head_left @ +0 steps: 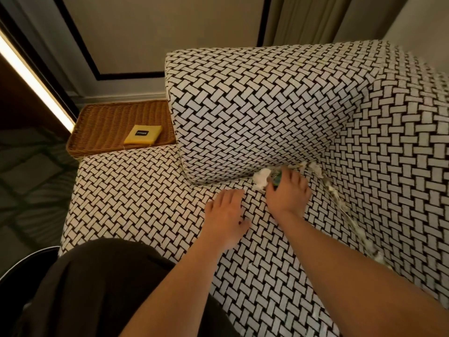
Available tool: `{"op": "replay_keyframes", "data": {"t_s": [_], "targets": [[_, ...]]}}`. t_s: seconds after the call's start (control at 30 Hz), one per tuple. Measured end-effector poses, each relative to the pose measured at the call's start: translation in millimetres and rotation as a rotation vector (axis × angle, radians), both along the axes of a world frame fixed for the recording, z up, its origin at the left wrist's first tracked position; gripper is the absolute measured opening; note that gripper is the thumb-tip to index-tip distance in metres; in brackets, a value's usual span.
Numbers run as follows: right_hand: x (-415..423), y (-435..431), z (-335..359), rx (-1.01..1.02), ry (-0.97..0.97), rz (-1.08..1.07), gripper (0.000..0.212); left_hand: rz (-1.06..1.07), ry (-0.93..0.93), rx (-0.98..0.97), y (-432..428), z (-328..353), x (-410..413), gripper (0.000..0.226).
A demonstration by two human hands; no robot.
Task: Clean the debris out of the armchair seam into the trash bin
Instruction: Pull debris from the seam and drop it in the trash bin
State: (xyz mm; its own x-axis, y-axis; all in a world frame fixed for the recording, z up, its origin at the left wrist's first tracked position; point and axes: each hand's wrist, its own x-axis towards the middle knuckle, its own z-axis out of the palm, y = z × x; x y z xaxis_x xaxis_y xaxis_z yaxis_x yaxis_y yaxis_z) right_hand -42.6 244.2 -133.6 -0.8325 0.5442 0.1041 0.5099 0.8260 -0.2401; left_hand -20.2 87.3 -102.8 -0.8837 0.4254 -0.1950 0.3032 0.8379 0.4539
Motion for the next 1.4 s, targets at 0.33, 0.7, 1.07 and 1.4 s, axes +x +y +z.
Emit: {"op": "replay_keyframes", "data": {"t_s": [0.33, 0.7, 1.07, 1.4], "targets": [[-24.2, 10.7, 8.0, -0.031, -0.125, -0.088, 0.052, -0.001, 0.1, -0.022, 29.9, -18.1, -20.4, 0.075], [-34.8, 14.6, -0.6, -0.089, 0.017, -0.097, 0.03, 0.079, 0.266, 0.041, 52.8, -32.5, -49.0, 0.025], [-30.5, 7.8, -4.5, -0.327, 0.442, -0.13, 0.01, 0.184, 0.252, 0.211, 52.8, -31.5, -52.7, 0.03], [-31.3, 11.1, -13.2, -0.454, 0.562, -0.13, 0.013, 0.038, 0.268, 0.06, 61.0, -33.7, -60.6, 0.036]]}}
